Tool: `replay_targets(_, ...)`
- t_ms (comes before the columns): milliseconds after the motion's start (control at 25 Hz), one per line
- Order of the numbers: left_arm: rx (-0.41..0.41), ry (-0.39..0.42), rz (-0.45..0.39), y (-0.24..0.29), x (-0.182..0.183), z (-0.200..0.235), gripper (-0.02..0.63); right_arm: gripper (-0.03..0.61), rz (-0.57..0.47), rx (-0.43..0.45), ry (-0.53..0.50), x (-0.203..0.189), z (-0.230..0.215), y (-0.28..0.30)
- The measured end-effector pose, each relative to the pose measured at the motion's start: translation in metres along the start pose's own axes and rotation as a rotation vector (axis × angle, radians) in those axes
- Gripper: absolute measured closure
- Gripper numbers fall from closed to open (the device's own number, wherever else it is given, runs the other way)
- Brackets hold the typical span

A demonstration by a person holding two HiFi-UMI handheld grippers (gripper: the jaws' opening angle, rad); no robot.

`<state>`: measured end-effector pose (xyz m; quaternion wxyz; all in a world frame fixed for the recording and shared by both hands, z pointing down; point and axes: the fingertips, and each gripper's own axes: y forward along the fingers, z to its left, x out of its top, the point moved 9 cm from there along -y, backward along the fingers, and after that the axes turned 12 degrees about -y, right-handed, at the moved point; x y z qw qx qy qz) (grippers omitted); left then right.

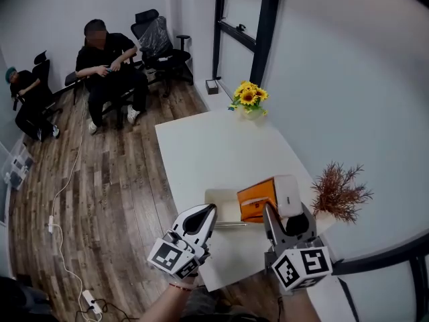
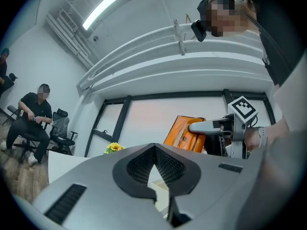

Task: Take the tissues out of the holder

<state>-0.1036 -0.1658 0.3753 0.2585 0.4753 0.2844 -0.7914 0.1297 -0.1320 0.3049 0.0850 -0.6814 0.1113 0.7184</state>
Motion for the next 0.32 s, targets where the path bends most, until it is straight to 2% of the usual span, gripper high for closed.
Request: replay_targets(320, 0.004, -0.007, -0.003, -0.0026, -0.0021, 0.0028, 0.606, 0.313, 0.008, 0.009, -0.020, -0.0072, 0.0000, 0.0013)
